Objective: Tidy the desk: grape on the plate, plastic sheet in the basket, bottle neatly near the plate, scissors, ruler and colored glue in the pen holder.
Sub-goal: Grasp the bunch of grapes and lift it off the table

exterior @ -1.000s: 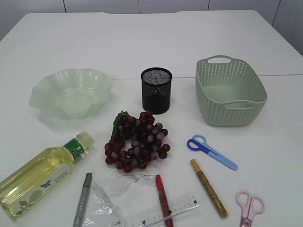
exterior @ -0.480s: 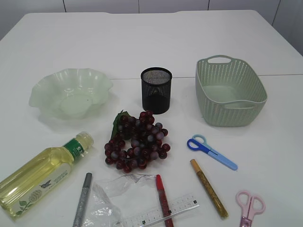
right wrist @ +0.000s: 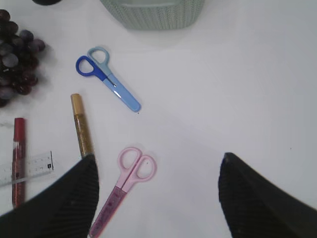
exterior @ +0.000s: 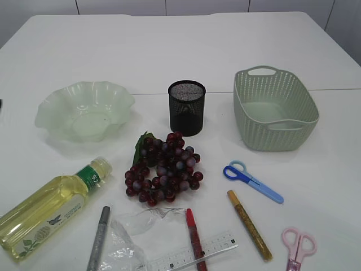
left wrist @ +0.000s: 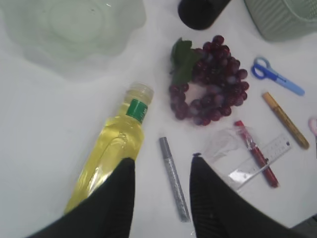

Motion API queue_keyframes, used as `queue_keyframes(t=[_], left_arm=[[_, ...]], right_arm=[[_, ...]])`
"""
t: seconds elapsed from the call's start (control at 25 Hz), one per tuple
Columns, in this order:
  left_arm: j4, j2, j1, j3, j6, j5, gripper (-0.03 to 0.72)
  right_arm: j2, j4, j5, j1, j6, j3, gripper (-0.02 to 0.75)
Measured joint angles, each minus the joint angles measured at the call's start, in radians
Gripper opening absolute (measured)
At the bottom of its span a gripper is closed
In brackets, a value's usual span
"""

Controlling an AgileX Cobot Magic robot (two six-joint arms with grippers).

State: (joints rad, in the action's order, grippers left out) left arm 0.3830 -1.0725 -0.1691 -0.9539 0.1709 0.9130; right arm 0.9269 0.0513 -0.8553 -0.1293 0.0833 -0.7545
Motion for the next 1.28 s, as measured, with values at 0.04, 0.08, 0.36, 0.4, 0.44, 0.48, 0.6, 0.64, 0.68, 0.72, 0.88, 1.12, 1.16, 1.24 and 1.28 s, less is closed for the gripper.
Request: queue_keyframes(t=[0.04, 0.08, 0.36, 0.4, 0.44, 0.48, 0.6, 0.64, 0.68, 0.72, 0.88, 1.12, 1.16, 1.24, 1.28], left_arm=[[0.0, -0.052, -0.025, -0.045, 0.015, 0.015, 0.28], [-0.002, -0.113, -0.051, -0.089, 0.022, 0.021, 0.282], [-0.031, -0.531, -0.211, -0.329, 0.032, 0.02, 0.332], [-0.034, -0.592, -0.231, -0.358, 0.03, 0.018, 0.344], [-0.034, -0.648, -0.256, -0.392, 0.019, 0.018, 0.354], [-0.034, -0.693, -0.281, -0.425, 0.007, 0.014, 0.359], [-0.042, -0.818, -0.344, -0.499, -0.072, -0.01, 0.366], [-0.044, -0.841, -0.36, -0.512, -0.1, -0.025, 0.367], [-0.044, -0.862, -0.371, -0.517, -0.134, -0.042, 0.367], [-0.044, -0.876, -0.382, -0.52, -0.171, -0.058, 0.368], [-0.045, -0.89, -0.396, -0.52, -0.299, -0.122, 0.368], [-0.048, -0.9, -0.396, -0.524, -0.554, -0.2, 0.368], [-0.048, -0.905, -0.396, -0.524, -0.619, -0.202, 0.368], [-0.056, -0.913, -0.4, -0.524, -0.729, -0.216, 0.368], [-0.067, -0.915, -0.402, -0.524, -0.775, -0.226, 0.368]], right_arm=[[0.02, 0.004, -0.005, 0.0, -0.013, -0.013, 0.552], [0.042, 0.011, -0.007, 0.0, -0.026, -0.021, 0.552], [0.137, 0.055, -0.051, 0.0, -0.07, -0.037, 0.552], [0.142, 0.057, -0.052, 0.0, -0.073, -0.037, 0.552], [0.144, 0.057, -0.052, 0.0, -0.075, -0.037, 0.552], [0.144, 0.057, -0.052, 0.0, -0.075, -0.037, 0.552], [0.144, 0.058, -0.054, 0.0, -0.078, -0.037, 0.552], [0.144, 0.058, -0.06, 0.0, -0.078, -0.037, 0.552], [0.144, 0.058, -0.063, 0.0, -0.078, -0.037, 0.552], [0.144, 0.058, -0.07, 0.0, -0.078, -0.037, 0.552], [0.144, 0.06, -0.076, 0.0, -0.078, -0.037, 0.552], [0.144, 0.077, -0.083, 0.0, -0.078, -0.037, 0.552], [0.144, 0.079, -0.085, 0.0, -0.078, -0.037, 0.552], [0.144, 0.081, -0.085, 0.0, -0.078, -0.037, 0.552], [0.144, 0.083, -0.085, 0.0, -0.078, -0.037, 0.552]])
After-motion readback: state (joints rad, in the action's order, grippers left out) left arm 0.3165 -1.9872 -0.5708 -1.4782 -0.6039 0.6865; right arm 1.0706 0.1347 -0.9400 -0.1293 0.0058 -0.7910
